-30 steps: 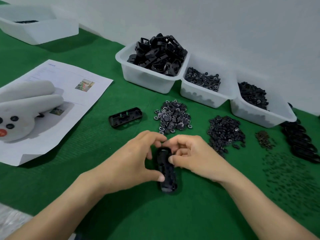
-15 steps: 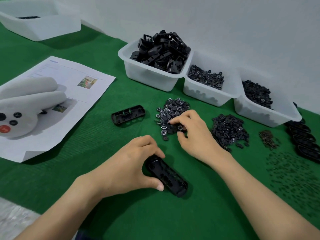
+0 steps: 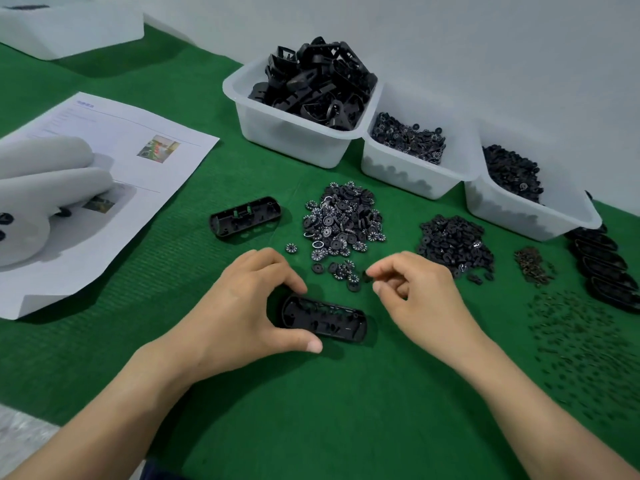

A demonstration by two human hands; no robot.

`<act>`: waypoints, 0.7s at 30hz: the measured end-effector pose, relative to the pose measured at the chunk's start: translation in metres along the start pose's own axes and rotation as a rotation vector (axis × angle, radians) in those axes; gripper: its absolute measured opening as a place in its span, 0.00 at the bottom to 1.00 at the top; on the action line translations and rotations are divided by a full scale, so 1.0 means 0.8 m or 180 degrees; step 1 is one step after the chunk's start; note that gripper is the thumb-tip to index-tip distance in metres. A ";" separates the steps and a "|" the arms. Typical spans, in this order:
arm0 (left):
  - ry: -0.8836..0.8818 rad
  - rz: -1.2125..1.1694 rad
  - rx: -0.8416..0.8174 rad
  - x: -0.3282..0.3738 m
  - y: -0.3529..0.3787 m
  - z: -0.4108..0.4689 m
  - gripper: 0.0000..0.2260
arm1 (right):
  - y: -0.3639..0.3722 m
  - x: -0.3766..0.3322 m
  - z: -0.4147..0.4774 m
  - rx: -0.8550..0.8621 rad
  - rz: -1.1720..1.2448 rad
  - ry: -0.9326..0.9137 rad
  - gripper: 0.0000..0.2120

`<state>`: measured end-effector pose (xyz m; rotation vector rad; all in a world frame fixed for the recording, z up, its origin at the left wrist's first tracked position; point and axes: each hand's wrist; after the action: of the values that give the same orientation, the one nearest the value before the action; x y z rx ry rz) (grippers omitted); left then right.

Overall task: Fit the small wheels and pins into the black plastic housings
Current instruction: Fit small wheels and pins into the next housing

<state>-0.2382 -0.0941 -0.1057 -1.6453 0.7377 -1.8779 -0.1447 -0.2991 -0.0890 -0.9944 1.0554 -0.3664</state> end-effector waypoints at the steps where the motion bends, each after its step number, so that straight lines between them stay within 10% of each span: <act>1: -0.0008 -0.0024 -0.0020 -0.001 -0.001 0.000 0.26 | 0.001 0.000 0.001 -0.0007 -0.0127 -0.0015 0.08; 21: 0.0091 0.0089 -0.0018 0.001 0.001 -0.003 0.24 | 0.013 -0.014 0.002 -0.0017 -0.0264 0.0020 0.04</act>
<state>-0.2410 -0.0952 -0.1057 -1.6068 0.7746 -1.8849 -0.1512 -0.2849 -0.0913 -1.0446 1.0234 -0.4350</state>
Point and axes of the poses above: each hand's wrist, its own z-axis towards the middle knuckle, its own y-axis out of the palm, x = y × z, and after that the axes turned 1 degree about -z, right-handed
